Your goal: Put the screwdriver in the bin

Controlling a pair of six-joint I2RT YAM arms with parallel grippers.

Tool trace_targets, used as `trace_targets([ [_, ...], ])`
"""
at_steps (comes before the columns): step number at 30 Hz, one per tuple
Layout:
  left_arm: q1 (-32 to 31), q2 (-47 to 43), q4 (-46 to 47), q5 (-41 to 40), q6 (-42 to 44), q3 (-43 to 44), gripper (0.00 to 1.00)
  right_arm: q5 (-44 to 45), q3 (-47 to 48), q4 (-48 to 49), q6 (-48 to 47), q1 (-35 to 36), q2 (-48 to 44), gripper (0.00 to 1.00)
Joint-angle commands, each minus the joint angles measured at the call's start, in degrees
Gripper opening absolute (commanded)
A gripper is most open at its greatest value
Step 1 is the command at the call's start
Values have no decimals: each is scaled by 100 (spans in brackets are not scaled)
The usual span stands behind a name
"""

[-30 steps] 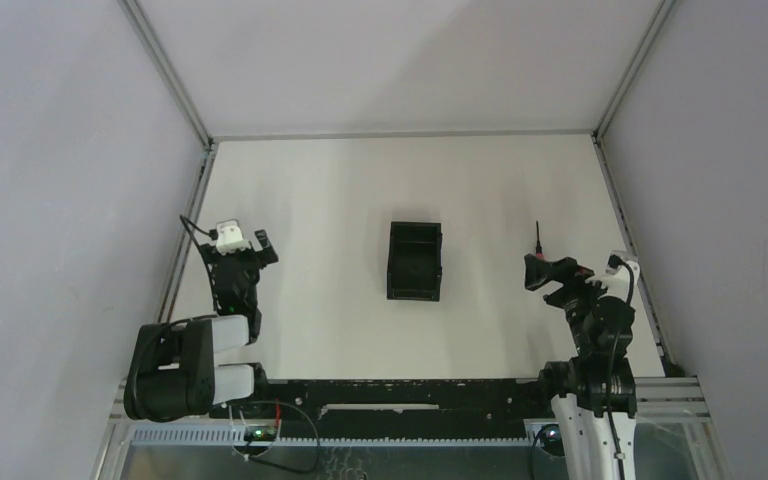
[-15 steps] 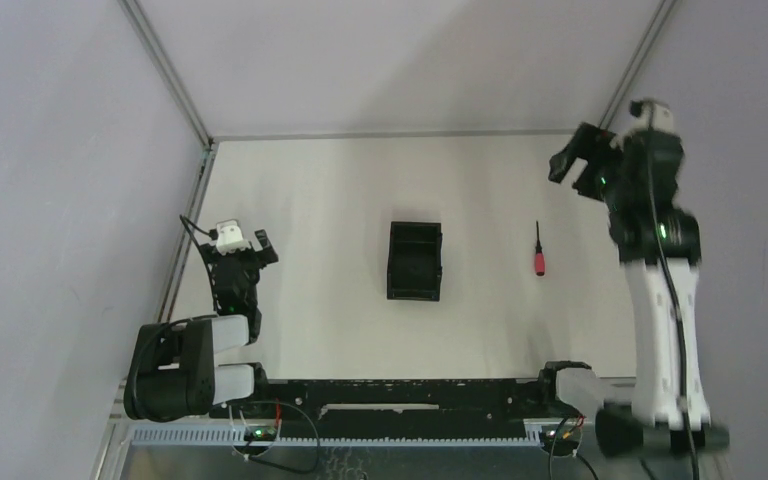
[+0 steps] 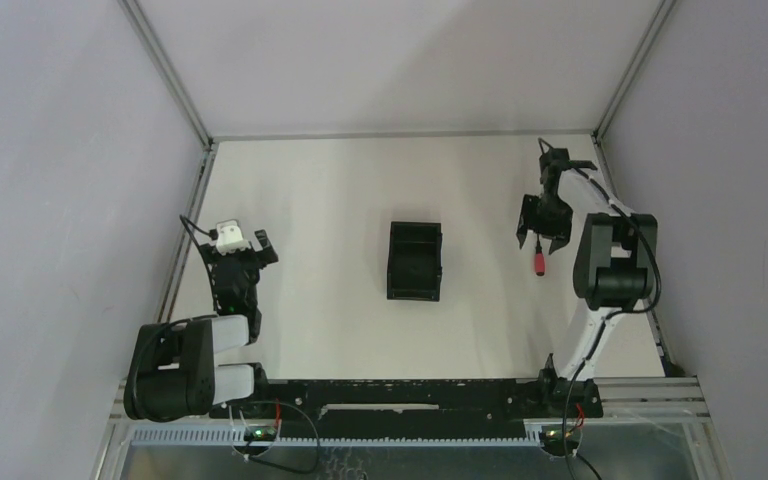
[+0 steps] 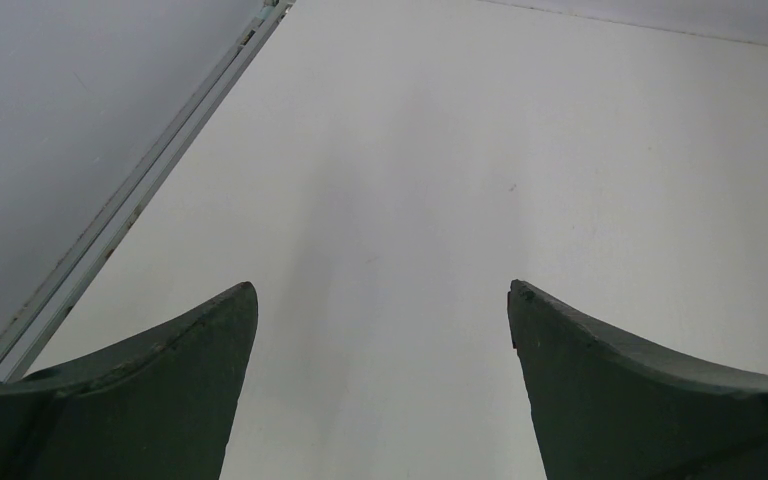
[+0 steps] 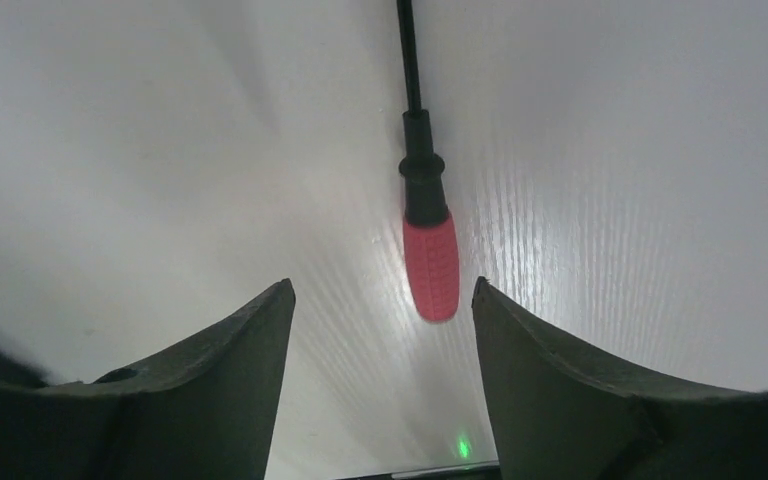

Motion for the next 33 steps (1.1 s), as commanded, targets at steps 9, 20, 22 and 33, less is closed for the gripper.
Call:
trace_targets([
  [9,-23,-79,190,-44,94,221,100,498,-115,742,-484,-51,1111,51],
  [20,-30,-83,190,-45,96,211,100,634,273,-339,-381,82,218,0],
  [22,-24,-86,190,-48,94,211,100,635,463,-818,-266,125,-86,0],
  [33,-23,-79,190,-49,94,217,100,795,647,-1940,716,784,-1044,0],
])
